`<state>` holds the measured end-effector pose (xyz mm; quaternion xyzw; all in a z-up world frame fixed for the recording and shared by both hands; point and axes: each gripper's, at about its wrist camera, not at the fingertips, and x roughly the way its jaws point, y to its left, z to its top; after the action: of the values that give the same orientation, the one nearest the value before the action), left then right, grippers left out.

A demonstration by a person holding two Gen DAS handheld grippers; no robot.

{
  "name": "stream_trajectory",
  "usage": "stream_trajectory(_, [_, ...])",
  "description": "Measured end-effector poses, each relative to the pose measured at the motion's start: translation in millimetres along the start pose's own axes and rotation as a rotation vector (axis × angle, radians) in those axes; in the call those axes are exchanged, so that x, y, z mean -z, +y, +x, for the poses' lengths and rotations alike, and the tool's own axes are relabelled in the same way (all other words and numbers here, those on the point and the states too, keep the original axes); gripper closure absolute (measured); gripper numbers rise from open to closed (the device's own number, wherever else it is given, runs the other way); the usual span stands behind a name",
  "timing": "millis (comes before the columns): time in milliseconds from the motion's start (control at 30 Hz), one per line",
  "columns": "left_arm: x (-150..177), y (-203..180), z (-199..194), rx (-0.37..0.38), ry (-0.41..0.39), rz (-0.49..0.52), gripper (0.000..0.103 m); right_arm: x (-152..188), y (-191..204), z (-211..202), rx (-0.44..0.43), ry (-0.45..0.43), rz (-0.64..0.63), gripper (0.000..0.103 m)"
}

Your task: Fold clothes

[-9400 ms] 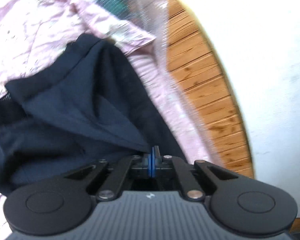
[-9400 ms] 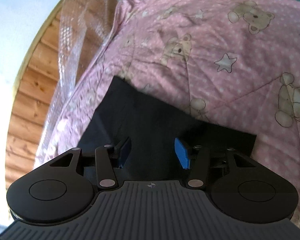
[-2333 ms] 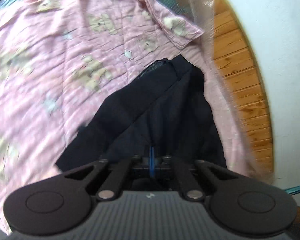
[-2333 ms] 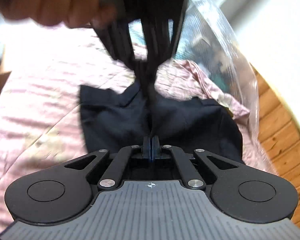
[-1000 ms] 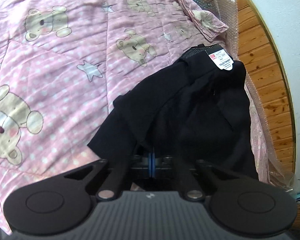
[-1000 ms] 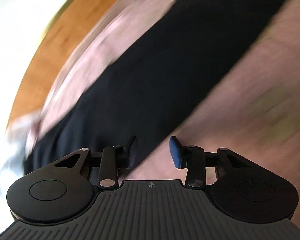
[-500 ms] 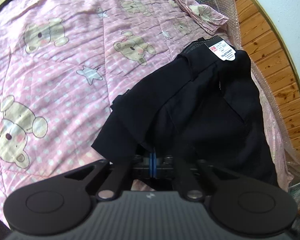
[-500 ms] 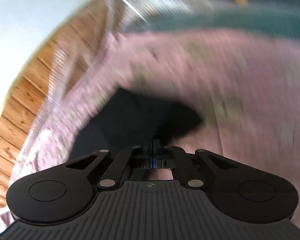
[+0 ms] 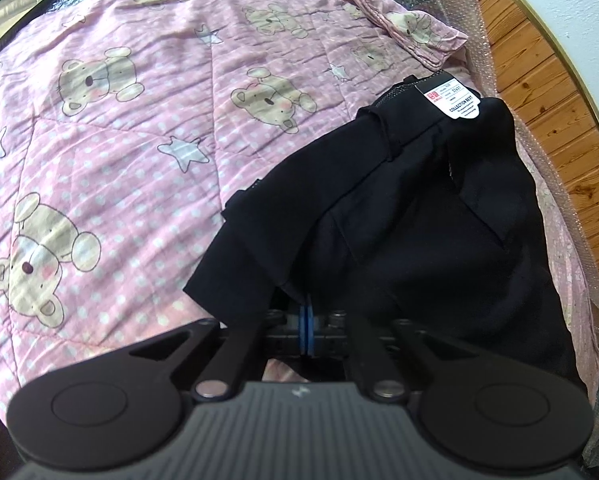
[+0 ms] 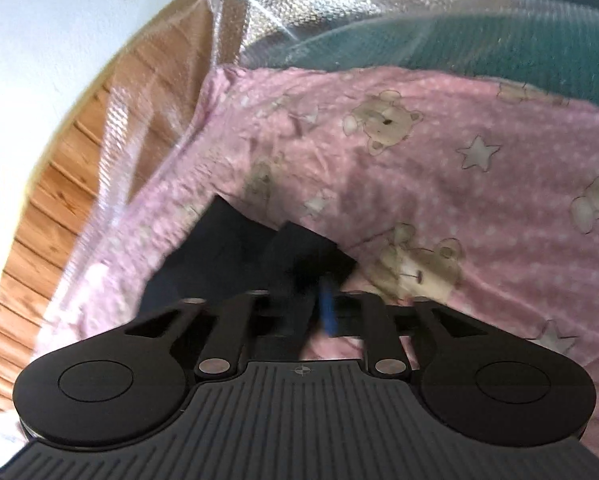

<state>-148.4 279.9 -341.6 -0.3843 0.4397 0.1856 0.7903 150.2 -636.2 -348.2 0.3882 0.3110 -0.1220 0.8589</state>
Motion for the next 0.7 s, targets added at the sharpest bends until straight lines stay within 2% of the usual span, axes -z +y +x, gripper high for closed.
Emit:
stream_trajectory(33, [0.4, -0.6, 0.2, -0.004, -0.002, 0.0, 0.099, -3.2, 0.5, 0.2, -0.025, -0.006, 0.017, 0.058])
stream_trajectory(100, [1.3, -1.7, 0.0, -0.012, -0.007, 0.001, 0.098, -10.3, 9.5, 8.3, -0.037, 0.008, -0.002, 0.06])
stream_trajectory(133, [1.8, -2.4, 0.0, -0.015, -0.01, 0.003, 0.098, -13.9, 14.3, 12.2, -0.043, 0.015, -0.014, 0.085])
stream_trajectory(167, [2.3, -3.1, 0.0, -0.02, -0.012, 0.005, 0.098, -17.8, 22.5, 13.5, -0.045, 0.017, -0.047, 0.103])
stream_trajectory(233, [3.2, -4.8, -0.2, -0.029, -0.016, 0.007, 0.098, -28.2, 47.8, 10.9, -0.041, -0.001, -0.128, 0.103])
stream_trajectory(367, [5.2, -8.1, -0.5, -0.048, -0.025, 0.01, 0.098, -55.2, 100.7, -33.7, -0.24, -0.118, -0.216, 0.103])
stream_trajectory(433, [6.8, -8.7, -1.0, -0.051, -0.032, 0.005, 0.098, -63.5, 106.0, -43.5, -0.235, -0.156, -0.236, 0.103])
stream_trajectory(500, [8.3, -8.2, -1.5, -0.051, -0.041, -0.004, 0.098, -62.5, 82.2, -27.1, -0.134, -0.104, -0.203, 0.103])
stream_trajectory(600, [9.1, -8.1, -1.8, -0.055, -0.048, -0.007, 0.098, -39.6, 34.5, 16.3, 0.05, 0.038, -0.164, 0.103])
stream_trajectory(700, [9.0, -10.0, -1.7, -0.064, -0.049, -0.001, 0.098, -22.4, 12.8, 34.5, 0.114, 0.089, -0.178, 0.103])
